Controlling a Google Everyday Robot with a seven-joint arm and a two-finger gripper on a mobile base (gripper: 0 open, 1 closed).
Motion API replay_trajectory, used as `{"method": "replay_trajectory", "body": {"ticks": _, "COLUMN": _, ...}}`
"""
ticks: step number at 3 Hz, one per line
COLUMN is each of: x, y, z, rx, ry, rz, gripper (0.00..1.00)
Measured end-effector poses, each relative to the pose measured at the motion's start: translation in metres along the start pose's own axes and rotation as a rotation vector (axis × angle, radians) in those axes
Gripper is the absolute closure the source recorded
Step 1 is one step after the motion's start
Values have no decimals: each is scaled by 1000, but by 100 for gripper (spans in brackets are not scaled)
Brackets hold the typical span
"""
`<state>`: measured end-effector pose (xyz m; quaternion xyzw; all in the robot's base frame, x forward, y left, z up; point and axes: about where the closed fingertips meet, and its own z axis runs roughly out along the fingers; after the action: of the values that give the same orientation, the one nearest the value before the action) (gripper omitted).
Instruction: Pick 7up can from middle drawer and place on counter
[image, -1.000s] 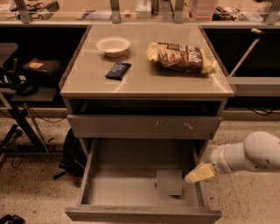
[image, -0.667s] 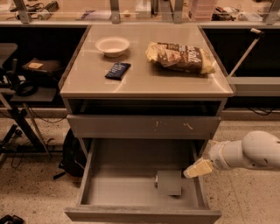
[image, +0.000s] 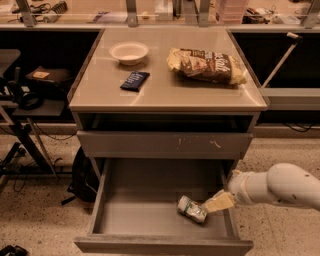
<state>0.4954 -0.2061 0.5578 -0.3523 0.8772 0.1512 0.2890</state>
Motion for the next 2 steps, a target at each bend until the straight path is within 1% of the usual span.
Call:
{"method": "replay_trajectory", "body": {"ticks": 1, "x": -6, "y": 34, "z": 58, "rx": -61, "ry": -57, "rz": 63, "gripper": 0}}
{"method": "replay_trajectory", "body": {"ticks": 2, "x": -21, "y": 41, "z": 102, "rx": -93, "ry": -107, "rz": 170, "gripper": 0}}
